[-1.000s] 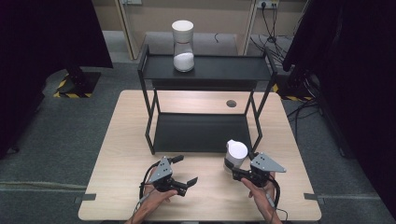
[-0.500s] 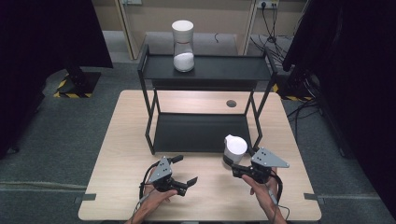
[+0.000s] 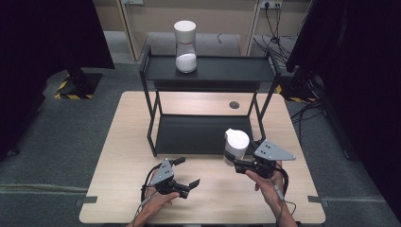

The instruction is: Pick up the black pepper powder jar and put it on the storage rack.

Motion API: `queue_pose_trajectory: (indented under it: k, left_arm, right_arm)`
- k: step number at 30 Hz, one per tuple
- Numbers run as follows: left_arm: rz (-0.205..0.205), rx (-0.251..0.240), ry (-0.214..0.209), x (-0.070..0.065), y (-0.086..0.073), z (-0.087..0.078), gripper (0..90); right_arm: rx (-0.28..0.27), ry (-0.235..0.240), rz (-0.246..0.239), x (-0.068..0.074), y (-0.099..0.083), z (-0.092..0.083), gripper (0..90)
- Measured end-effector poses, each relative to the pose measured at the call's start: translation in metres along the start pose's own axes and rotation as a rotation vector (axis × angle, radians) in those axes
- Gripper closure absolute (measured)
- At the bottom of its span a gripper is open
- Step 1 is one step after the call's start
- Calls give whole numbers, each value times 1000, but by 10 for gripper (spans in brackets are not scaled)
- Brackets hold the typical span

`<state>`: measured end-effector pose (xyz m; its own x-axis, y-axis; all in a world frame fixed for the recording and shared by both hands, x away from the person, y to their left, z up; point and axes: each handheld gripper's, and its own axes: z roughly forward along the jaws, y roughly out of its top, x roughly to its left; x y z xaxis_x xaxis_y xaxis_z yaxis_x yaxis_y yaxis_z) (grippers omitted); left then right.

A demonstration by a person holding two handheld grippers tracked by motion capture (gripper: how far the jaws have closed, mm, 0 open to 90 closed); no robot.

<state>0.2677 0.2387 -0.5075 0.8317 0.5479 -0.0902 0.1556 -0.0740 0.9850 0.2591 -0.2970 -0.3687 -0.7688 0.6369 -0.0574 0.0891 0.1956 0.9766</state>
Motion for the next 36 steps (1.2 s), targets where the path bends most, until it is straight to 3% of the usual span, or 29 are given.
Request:
queue_pose_trajectory:
  k: [16, 24, 36]
  left_arm:
    - [-3, -6, 4, 1, -1, -1, 2]
    - [-9, -6, 5, 2, -1, -1, 2]
    - [-16, -10, 7, 2, -2, -1, 2]
  right_arm:
    - [-25, 94, -2, -25, 64, 6, 307]
    - [-26, 85, -26, -30, 88, 8, 307]
    - [-10, 117, -28, -42, 127, 21, 307]
